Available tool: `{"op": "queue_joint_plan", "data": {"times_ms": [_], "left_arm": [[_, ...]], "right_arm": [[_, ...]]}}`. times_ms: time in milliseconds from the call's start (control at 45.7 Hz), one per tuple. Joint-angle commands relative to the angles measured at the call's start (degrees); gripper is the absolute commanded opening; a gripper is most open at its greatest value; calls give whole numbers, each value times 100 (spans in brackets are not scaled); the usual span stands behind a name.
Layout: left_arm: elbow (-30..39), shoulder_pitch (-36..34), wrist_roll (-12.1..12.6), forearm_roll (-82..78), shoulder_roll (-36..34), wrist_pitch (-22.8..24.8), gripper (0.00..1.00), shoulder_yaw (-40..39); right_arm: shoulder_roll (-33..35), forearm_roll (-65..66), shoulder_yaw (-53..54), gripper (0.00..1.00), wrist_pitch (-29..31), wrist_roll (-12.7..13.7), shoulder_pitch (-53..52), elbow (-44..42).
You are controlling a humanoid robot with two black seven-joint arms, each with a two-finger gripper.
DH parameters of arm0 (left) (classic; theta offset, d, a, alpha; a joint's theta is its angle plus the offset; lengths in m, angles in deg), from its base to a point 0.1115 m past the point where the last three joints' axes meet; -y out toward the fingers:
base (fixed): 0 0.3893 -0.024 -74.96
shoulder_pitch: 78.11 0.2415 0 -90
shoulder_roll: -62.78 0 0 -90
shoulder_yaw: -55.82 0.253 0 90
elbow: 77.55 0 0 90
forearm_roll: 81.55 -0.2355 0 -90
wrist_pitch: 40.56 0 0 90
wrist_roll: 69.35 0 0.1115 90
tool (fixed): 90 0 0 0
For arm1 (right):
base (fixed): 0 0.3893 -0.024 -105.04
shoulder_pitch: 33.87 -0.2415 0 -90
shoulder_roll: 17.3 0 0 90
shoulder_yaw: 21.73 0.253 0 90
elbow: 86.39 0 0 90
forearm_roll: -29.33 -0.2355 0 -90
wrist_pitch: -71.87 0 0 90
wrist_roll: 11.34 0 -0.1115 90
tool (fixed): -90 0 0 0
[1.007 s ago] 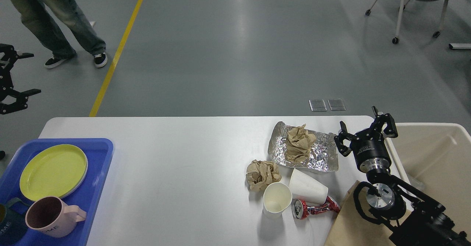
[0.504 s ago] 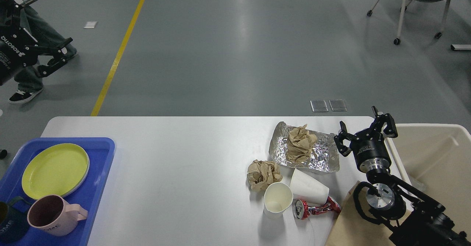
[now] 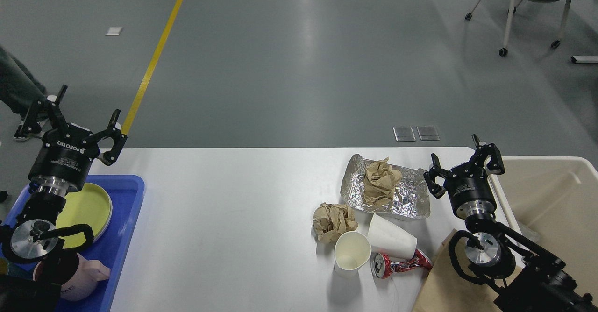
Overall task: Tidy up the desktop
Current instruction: 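Raise the left gripper off the tray and hold it above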
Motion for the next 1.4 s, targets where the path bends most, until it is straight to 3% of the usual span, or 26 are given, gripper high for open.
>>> {"op": "queue_joint_plan", "data": {"times_ms": [0, 131, 657, 963, 1270, 1379], "left_arm": [[-659, 76, -9, 9, 106, 200, 96, 108], [-932, 128, -9, 9, 387, 631, 96, 90], [-1249, -302, 43, 220, 493, 534, 96, 99], [-1293, -188, -9, 291, 537, 526, 96, 170], [-1389, -91, 8, 290, 678, 649, 96, 249], [-1398, 32, -18, 273, 678, 921, 96, 240]], "right_arm": [[-1, 0, 0, 100, 0, 0, 0, -3], [-1, 0, 0, 100, 0, 0, 0, -3], [-1, 0, 0, 100, 0, 0, 0, -3], [-1, 0, 0, 100, 0, 0, 0, -3], [-1, 0, 0, 100, 0, 0, 0, -3], [-1, 0, 0, 100, 0, 0, 0, -3]]}}
